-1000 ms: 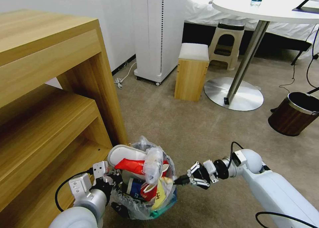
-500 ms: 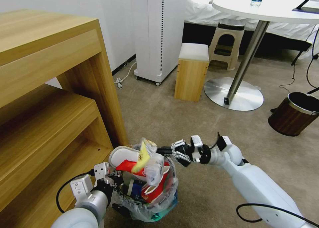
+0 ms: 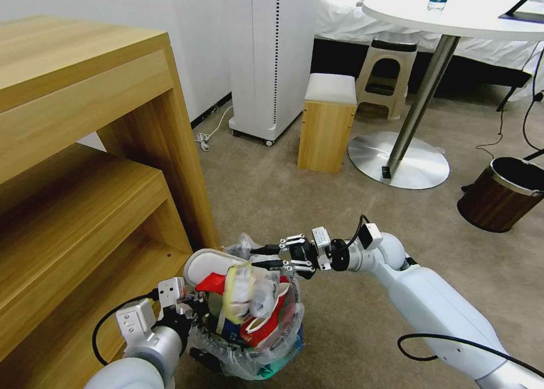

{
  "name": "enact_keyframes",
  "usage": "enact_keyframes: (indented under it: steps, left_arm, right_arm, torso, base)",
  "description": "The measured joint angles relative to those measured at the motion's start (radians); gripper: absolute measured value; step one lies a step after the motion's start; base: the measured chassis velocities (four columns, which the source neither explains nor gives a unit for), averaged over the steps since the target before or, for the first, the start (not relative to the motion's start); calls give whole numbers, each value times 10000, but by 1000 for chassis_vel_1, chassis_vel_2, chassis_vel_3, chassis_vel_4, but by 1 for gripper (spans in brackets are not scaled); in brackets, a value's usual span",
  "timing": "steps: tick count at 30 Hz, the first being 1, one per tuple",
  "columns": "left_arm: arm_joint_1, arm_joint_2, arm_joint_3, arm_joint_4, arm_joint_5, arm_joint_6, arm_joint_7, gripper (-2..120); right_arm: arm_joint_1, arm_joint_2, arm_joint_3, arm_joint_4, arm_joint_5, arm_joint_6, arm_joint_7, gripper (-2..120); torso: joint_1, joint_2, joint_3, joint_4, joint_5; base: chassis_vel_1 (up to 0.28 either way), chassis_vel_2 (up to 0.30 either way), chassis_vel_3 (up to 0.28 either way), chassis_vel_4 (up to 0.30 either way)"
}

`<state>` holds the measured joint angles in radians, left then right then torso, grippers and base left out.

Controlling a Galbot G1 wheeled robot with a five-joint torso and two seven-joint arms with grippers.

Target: Pick up the trash bin and place the garbage on the floor into it.

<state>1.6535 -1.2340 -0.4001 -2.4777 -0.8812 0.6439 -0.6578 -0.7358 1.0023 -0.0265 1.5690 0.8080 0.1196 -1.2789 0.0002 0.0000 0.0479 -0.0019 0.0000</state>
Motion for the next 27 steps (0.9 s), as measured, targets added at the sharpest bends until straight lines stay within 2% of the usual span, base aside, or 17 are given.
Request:
enact_keyframes:
  steps: [1,3,5,6,8,9,10,11,13,14,16,17,21,27]
  left_arm:
    - [0,0,0,0,0,0,0,1]
    - [-19,10,-15,2,-12,0,-1,1]
    - [-69,14,-55,66,-30,0,-9,1]
    - [-69,14,-55,66,-30,0,-9,1]
    - [-147,15,-137,202,-71,0,-35,1]
    - [-147,15,-137,202,-71,0,-35,1]
    - [-179,12,-174,250,-89,-4,-50,1]
    - [-233,7,-237,316,-138,-13,-98,1]
    - [-307,6,-333,424,-233,-25,-236,1]
    - [-307,6,-333,424,-233,-25,-236,1]
    - [-385,-11,-420,549,-452,-27,-381,1]
    - [-385,-11,-420,549,-452,-27,-381,1]
    - [-762,-232,-694,1268,-1100,-104,-560,1]
    - [-1112,-535,-946,1842,-1336,-168,-562,1]
  right_arm:
    - [0,0,0,0,0,0,0,45]
    - [-88,-51,199,37,9,106,172,55]
    - [-245,-98,483,222,145,285,848,65]
    - [-245,-98,483,222,145,285,848,65]
    - [-511,-176,784,724,309,399,2434,74]
    - [-511,-176,784,724,309,399,2434,74]
    - [-628,-216,908,975,346,408,3282,79]
    - [-818,-270,1145,1401,331,413,4602,86]
    - [-1173,-299,1681,1945,-181,348,6227,93]
    - [-1173,-299,1681,1945,-181,348,6227,93]
    - [-1526,-296,2144,2336,-834,216,7508,99]
    - [-1526,-296,2144,2336,-834,216,7508,99]
    - [-2623,-208,3392,3308,-1581,-209,9649,100]
    - [-3533,-52,4598,4082,-2272,-232,10079,100]
  torso:
    - [0,0,0,0,0]
    - [1,0,0,0,0]
    - [0,0,0,0,1]
    - [0,0,0,0,1]
    - [0,0,0,0,1]
    - [0,0,0,0,1]
    - [0,0,0,-1,0]
    - [0,0,0,0,-1]
    - [0,0,-1,0,0]
    - [0,0,-1,0,0]
    - [0,0,-2,1,1]
    - [0,0,-2,1,1]
    - [0,0,-2,-2,1]
    - [0,0,-1,-1,1]
  base:
    - [0,0,0,0]
    - [0,0,0,0]
    - [0,0,0,0]
    - [0,0,0,0]
    - [0,0,0,0]
    - [0,0,0,0]
    - [0,0,0,0]
    - [0,0,0,0]
    - [0,0,0,0]
    - [0,0,0,0]
    - [0,0,0,0]
    - [0,0,0,0]
    - [0,0,0,0]
    - [0,0,0,0]
